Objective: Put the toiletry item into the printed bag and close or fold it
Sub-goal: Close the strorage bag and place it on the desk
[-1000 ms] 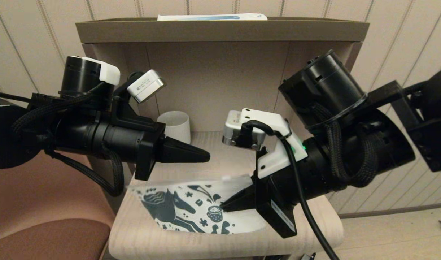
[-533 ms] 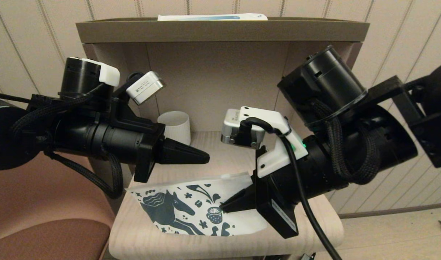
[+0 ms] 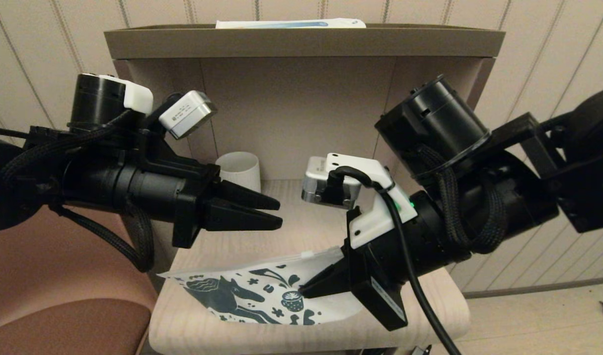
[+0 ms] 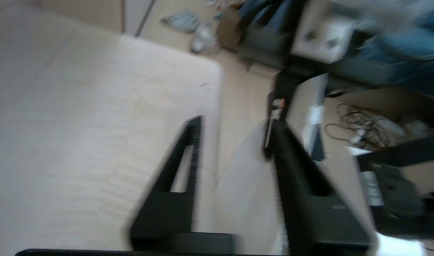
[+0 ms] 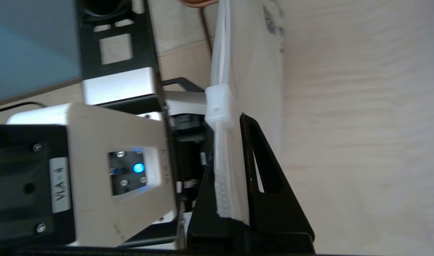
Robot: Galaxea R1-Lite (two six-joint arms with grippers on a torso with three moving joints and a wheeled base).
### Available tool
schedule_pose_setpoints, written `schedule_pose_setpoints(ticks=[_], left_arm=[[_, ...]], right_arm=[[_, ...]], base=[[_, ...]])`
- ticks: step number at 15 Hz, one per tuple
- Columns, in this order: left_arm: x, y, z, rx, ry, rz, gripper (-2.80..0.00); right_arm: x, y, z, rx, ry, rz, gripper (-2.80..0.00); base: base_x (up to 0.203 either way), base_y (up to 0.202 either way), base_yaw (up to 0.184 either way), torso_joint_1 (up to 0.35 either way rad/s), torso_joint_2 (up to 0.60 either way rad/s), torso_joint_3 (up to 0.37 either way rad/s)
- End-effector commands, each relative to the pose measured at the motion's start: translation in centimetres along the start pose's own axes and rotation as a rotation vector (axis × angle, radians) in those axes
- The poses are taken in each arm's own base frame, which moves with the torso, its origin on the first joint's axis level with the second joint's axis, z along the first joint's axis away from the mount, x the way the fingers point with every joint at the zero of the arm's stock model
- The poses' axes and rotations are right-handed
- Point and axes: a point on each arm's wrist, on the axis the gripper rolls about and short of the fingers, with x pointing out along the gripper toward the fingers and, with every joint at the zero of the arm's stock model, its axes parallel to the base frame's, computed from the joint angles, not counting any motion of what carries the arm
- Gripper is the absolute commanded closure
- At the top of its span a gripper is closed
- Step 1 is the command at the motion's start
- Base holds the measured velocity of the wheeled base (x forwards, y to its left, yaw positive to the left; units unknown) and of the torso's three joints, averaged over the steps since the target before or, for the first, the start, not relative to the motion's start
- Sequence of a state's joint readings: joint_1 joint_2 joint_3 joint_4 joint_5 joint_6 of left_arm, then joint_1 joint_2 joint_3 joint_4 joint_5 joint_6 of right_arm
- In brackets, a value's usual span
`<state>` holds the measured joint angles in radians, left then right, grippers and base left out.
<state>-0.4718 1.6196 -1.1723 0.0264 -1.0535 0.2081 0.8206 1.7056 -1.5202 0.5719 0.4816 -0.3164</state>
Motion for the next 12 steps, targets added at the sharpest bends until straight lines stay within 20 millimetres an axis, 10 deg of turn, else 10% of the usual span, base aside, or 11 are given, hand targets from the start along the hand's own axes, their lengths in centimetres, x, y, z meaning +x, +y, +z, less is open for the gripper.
schedule_pose_setpoints(ticks=[1,12], left_arm=[[-0.9,-0.6,0.5,0.02,-0.027,-0.033,-2.8],[-1.2,2.0,-1.3,0.054,-0.019,-0.037,-2.8]], right_arm=[[0.7,-0.3,-0.1,0.012,0.005,0.054,0.0],[-2.7,0.2,2.0,0.07,0.183,-0.032,0.0]], base=[[0.0,0.0,0.0,0.0,0.0,0.0],[0.0,0.0,0.0,0.0,0.0,0.0]])
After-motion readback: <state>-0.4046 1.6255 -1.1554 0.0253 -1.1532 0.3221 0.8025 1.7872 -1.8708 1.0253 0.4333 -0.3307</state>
